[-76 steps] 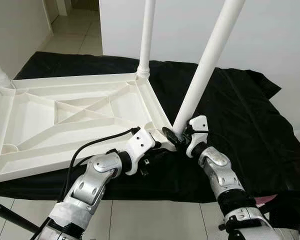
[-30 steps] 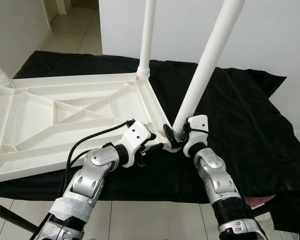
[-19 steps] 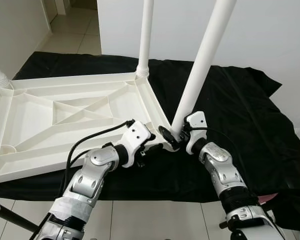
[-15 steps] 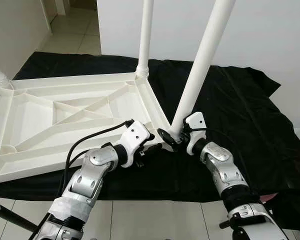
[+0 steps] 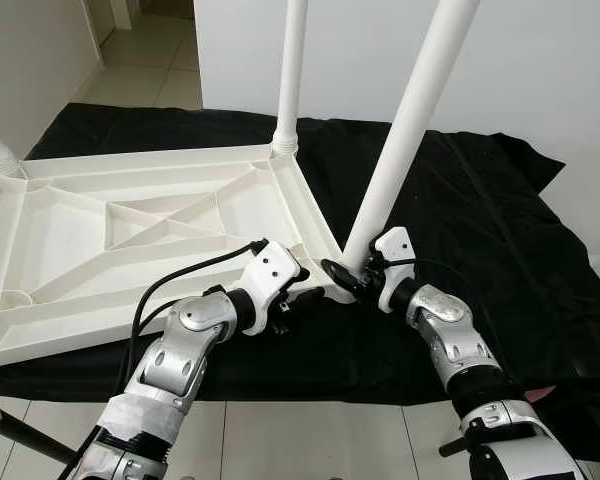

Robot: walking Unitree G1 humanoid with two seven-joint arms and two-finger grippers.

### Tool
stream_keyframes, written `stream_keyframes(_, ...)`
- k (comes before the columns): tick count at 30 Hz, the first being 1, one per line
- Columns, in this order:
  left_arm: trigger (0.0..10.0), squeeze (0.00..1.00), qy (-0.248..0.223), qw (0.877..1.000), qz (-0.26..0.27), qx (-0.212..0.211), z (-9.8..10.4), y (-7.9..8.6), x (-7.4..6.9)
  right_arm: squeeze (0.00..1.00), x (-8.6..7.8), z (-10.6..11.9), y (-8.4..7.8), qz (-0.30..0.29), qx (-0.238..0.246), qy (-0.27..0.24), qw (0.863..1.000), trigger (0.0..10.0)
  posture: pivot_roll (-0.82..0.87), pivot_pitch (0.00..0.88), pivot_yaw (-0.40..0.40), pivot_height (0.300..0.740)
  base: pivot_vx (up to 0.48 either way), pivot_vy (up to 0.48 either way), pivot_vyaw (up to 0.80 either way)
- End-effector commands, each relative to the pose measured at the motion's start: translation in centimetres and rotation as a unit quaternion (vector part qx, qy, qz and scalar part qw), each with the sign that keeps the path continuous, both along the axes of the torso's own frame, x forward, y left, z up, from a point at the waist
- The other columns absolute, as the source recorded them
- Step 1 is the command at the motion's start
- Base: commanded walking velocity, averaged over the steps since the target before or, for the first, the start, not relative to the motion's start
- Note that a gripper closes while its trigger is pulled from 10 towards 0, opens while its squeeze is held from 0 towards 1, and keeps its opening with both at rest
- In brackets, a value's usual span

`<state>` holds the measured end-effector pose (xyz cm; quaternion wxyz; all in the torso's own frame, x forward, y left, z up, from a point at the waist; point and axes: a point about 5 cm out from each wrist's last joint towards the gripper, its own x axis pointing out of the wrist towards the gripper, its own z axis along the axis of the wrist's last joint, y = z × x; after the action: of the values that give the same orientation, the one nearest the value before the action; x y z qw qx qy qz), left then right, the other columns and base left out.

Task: Building children table

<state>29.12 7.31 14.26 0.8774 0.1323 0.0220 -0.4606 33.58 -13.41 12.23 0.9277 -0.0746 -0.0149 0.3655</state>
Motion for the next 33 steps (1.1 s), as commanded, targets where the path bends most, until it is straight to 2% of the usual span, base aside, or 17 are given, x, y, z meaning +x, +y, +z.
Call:
stream_keyframes(1, 10.0, 0.00, -0.008, 1.000, 0.029, -0.001, 0.1, -0.2, 0.2, 0.00, -0.2, -0.7, -0.4, -0.006, 0.002, 0.015, 1.000, 3.5, -0.05, 0.007, -0.051, 0.740, 0.000, 0.000, 0.00)
stream_keyframes(2, 10.0, 0.00, -0.008, 1.000, 0.029, -0.001, 0.1, -0.2, 0.2, 0.00, -0.3, -0.8, -0.5, -0.012, 0.004, 0.017, 1.000, 10.0, -0.06, 0.008, -0.051, 0.740, 0.000, 0.000, 0.00)
stream_keyframes(10, 10.0, 0.00, -0.005, 1.000, 0.025, -0.002, -0.1, -0.4, 0.1, 0.00, -0.5, -0.9, -0.3, -0.094, 0.022, 0.009, 0.995, 10.0, -0.07, 0.010, -0.059, 0.740, 0.000, 0.000, 0.00)
stream_keyframes(19, 10.0, 0.00, -0.001, 1.000, 0.024, -0.005, -0.2, -0.6, -0.2, 0.00, -1.7, -1.2, 1.5, -0.158, 0.052, 0.005, 0.986, 10.0, -0.07, 0.011, -0.068, 0.740, 0.000, 0.000, 0.00)
stream_keyframes(20, 10.0, 0.00, 0.000, 1.000, 0.024, -0.005, -0.3, -0.6, -0.2, 1.00, -1.8, -1.3, 1.7, -0.180, 0.060, 0.007, 0.982, 10.0, -0.08, 0.014, -0.070, 0.740, 0.000, 0.000, 0.00)
stream_keyframes(22, 10.0, 0.00, 0.000, 1.000, 0.024, -0.005, -0.3, -0.6, -0.2, 1.00, -1.8, -1.3, 1.7, -0.180, 0.060, 0.007, 0.982, 10.0, -0.08, 0.014, -0.070, 0.740, 0.000, 0.000, 0.00)
stream_keyframes(24, 10.0, 0.00, 0.000, 1.000, 0.024, -0.005, -0.2, -0.6, -0.2, 1.00, -2.0, -1.2, 2.0, -0.212, 0.075, 0.010, 0.974, 10.0, -0.08, 0.027, -0.070, 0.740, 0.000, 0.000, 0.00)
stream_keyframes(26, 10.0, 0.00, 0.000, 1.000, 0.024, -0.005, -0.2, -0.6, -0.2, 1.00, -2.0, -1.2, 2.0, -0.212, 0.075, 0.010, 0.974, 10.0, -0.08, 0.027, -0.070, 0.740, 0.000, 0.000, 0.00)
stream_keyframes(29, 10.0, 0.00, 0.000, 1.000, 0.026, -0.006, -0.1, -0.6, 0.1, 1.00, -2.2, -0.8, 2.5, -0.239, 0.087, 0.004, 0.967, 10.0, -0.10, 0.048, -0.069, 0.740, 0.000, 0.000, 0.00)
stream_keyframes(32, 10.0, 0.00, -0.001, 1.000, 0.026, -0.008, 0.1, -0.6, 0.2, 1.00, -2.2, -0.5, 2.7, -0.242, 0.094, 0.002, 0.966, 10.0, -0.12, 0.062, -0.049, 0.740, 0.000, 0.000, 0.00)
stream_keyframes(33, 10.0, 0.00, 0.000, 1.000, 0.025, -0.009, 0.2, -0.6, 0.3, 0.00, -2.1, -0.4, 2.5, -0.241, 0.087, 0.000, 0.967, 10.0, -0.12, 0.064, -0.053, 0.740, 0.000, 0.000, 0.00)
